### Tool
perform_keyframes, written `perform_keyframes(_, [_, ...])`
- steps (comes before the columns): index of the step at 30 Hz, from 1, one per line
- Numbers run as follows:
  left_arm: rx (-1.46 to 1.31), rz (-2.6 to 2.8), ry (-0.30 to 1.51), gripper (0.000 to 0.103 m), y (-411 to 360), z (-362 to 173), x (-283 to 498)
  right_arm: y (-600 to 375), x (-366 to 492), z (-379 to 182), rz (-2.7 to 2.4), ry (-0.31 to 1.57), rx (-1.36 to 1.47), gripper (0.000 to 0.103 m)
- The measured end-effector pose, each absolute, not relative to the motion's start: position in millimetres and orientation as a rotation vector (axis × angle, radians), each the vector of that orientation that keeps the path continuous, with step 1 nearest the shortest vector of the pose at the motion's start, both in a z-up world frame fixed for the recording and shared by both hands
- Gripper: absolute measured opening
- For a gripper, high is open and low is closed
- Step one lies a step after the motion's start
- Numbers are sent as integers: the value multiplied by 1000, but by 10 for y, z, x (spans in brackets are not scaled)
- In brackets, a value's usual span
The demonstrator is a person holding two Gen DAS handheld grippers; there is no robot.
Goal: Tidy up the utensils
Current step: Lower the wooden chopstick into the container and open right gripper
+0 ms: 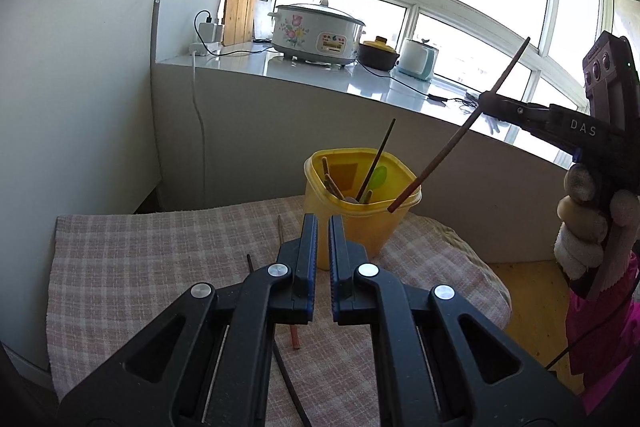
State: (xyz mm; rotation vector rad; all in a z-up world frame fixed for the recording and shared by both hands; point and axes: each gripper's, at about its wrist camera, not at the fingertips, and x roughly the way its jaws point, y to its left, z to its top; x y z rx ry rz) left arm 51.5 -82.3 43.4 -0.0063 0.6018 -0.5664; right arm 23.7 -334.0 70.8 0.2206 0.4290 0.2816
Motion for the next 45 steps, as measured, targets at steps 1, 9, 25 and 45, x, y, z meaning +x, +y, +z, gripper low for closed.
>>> perform_keyframes(1, [-10,-560,608,3,-796,411,516,-3367,239,755,276,414,224,5])
perform_keyframes(9, [-31,-507,658,3,-655,200,568,-3412,493,826,209,397,201,5])
perform_keyframes(25, [-33,-473,737,27,-672,-101,629,-3291,963,288,163,601,145,5])
perform_keyframes(45, [-34,-469,790,27,-635,-323,611,-3347,806,372,143,573,165,28])
